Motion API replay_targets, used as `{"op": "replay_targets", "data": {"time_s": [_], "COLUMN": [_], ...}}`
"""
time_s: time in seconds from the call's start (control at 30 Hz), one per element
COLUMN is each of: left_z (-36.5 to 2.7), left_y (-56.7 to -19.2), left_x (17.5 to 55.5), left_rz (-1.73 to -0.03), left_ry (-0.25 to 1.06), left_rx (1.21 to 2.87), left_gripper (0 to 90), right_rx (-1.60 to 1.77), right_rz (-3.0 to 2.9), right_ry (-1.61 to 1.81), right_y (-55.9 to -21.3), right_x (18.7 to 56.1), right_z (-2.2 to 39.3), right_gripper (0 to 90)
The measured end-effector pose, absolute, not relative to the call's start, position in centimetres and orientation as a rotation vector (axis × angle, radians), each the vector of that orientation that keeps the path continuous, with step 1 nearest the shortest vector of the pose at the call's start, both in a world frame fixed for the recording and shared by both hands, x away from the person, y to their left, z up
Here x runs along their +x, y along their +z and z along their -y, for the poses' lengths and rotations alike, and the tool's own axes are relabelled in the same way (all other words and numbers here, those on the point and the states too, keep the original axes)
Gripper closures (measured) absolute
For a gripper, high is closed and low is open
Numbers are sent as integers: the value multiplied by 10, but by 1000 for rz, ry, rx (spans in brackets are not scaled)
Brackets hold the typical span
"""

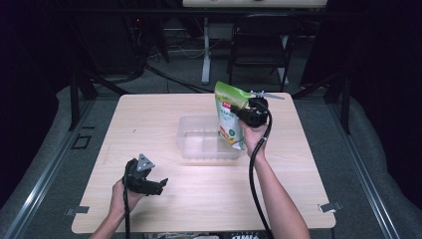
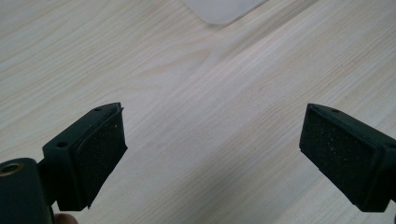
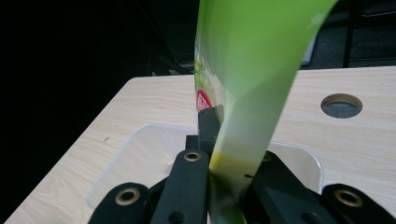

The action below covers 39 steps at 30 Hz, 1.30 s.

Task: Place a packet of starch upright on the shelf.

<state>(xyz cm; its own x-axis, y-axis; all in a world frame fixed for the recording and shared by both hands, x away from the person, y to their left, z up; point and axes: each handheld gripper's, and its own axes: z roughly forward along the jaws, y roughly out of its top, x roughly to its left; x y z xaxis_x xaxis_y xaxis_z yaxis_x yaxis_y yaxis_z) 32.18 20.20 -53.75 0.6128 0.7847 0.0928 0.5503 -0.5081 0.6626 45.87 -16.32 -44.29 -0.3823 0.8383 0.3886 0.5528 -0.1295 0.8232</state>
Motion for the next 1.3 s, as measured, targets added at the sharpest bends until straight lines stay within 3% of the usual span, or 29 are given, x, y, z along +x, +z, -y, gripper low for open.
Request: {"op": "replay_targets", "data": {"time_s": [1.3], "left_z": [-201], "left_y": [-537], "left_x": [321], "left_rz": [-1039], "left_ry": [521], "left_rx": [2239], "left_gripper": [68], "right_rx": [1410], "right_rz": [-1926], "right_ry": [1453], "right_y": [-470], "right_x": [454], "right_z": [159], "right_gripper": [895]}}
